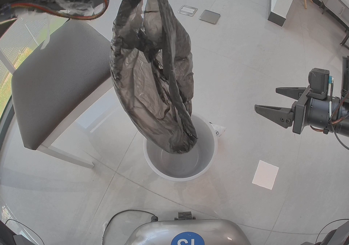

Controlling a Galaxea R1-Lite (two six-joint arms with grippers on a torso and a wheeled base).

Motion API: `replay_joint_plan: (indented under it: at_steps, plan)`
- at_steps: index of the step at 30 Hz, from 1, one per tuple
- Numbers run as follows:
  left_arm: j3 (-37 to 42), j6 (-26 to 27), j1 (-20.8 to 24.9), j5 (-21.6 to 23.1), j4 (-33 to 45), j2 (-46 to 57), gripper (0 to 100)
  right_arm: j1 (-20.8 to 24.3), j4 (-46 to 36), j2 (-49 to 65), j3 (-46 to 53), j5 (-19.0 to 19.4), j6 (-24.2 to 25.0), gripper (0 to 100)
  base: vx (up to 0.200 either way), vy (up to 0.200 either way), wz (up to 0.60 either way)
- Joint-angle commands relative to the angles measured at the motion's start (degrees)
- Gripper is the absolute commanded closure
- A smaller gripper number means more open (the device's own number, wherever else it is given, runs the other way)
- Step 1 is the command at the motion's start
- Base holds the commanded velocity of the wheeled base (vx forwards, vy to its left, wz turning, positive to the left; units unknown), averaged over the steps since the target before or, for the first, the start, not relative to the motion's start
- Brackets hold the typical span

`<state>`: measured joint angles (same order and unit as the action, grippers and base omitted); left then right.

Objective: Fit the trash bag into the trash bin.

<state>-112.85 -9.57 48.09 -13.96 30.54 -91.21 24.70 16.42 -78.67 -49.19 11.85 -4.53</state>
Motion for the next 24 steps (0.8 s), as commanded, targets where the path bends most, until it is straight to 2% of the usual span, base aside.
replay_joint_plan:
  at_steps: [1,4,9,24]
  plan:
    - [31.0,3.9,-2.4,2.9,-25.0,13.8,100,1.2,0.4,-0.2,2.5,0.0,-0.1,0,0.000,0.000,0.00]
    - [33.4,4.4,-2.5,2.9,-26.2,14.6,100,1.4,0.7,-0.2,2.8,0.0,-0.1,0,0.000,0.000,0.00]
    - [28.5,3.9,-2.4,3.0,-26.2,13.2,100,3.1,0.7,-2.6,0.9,0.0,0.0,0,0.000,0.000,0.00]
    - [20.5,4.1,-1.8,3.1,-27.3,14.2,100,10.8,0.9,-9.6,-5.7,-0.7,0.6,0,0.000,0.000,0.00]
